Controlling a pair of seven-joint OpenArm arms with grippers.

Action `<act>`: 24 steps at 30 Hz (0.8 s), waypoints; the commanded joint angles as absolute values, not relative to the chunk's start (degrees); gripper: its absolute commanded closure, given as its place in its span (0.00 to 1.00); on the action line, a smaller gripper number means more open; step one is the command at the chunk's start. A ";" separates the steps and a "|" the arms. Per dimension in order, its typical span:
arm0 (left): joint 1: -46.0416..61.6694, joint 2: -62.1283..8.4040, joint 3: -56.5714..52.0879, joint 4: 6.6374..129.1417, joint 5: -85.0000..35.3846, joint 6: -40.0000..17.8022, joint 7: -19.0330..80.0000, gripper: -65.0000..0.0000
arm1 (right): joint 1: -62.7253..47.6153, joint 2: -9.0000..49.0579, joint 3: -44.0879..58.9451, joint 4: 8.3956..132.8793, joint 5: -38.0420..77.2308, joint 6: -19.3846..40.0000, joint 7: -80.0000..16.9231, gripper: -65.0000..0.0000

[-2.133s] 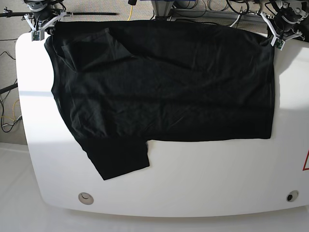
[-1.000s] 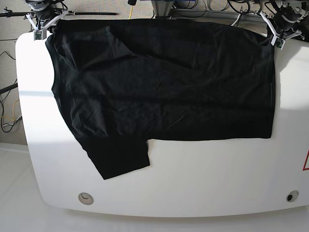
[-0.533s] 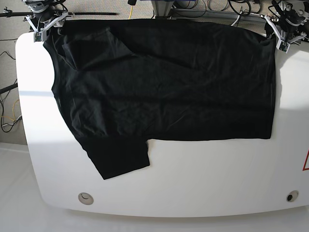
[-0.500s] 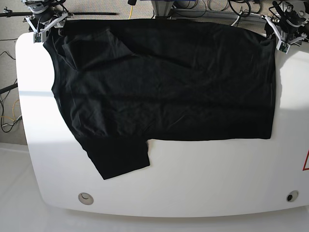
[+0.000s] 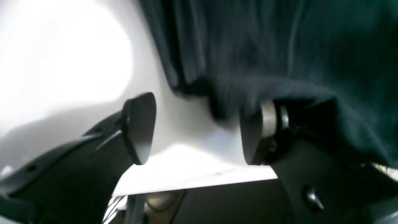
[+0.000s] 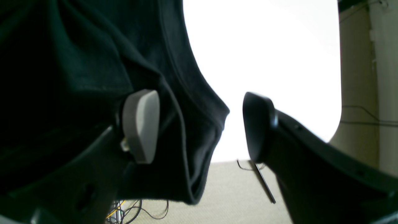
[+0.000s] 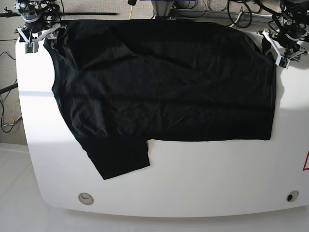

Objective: Fold the T-shirt properly
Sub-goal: 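Release the collar and move both grippers along the shirt sides to the hem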

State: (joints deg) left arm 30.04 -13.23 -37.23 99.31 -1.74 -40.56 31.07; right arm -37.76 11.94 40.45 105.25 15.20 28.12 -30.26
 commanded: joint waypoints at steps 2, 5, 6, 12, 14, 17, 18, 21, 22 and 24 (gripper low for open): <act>27.64 -14.68 -39.49 101.42 -2.57 -40.00 32.80 0.40 | -36.05 13.74 40.70 106.36 15.34 27.90 -29.83 0.37; 25.63 -14.98 -39.94 101.88 -2.86 -40.00 33.45 0.41 | -34.04 14.09 40.74 106.48 15.41 27.79 -30.32 0.37; 24.89 -15.11 -40.06 102.03 -2.92 -40.00 33.69 0.41 | -33.32 14.19 40.74 106.52 15.45 27.76 -30.49 0.37; 18.65 -15.94 -40.08 102.09 -2.35 -40.00 35.14 0.43 | -26.34 13.84 40.64 105.48 15.50 27.90 -31.86 0.38; 17.19 -15.98 -39.70 102.04 -2.21 -40.00 35.22 0.43 | -24.78 13.81 40.64 105.27 15.55 27.93 -32.07 0.38; 14.85 -16.02 -38.52 101.57 -2.00 -40.00 35.09 0.43 | -22.50 13.71 40.67 104.91 15.44 27.94 -32.34 0.38; 14.08 -16.08 -37.94 101.35 -1.94 -40.00 35.05 0.43 | -21.71 13.71 40.66 104.78 15.43 27.97 -32.49 0.38; 10.17 -16.28 -34.37 98.69 -1.85 -40.00 34.60 0.43 | -19.13 13.91 40.40 104.76 15.44 27.94 -33.47 0.38; 8.08 -16.32 -32.35 96.96 -1.98 -40.00 34.29 0.43 | -17.89 14.05 40.15 104.92 15.43 27.90 -34.00 0.38; 5.82 -16.43 -30.51 95.25 -1.93 -40.00 34.14 0.43 | -16.84 14.07 39.98 104.89 15.45 27.84 -34.41 0.38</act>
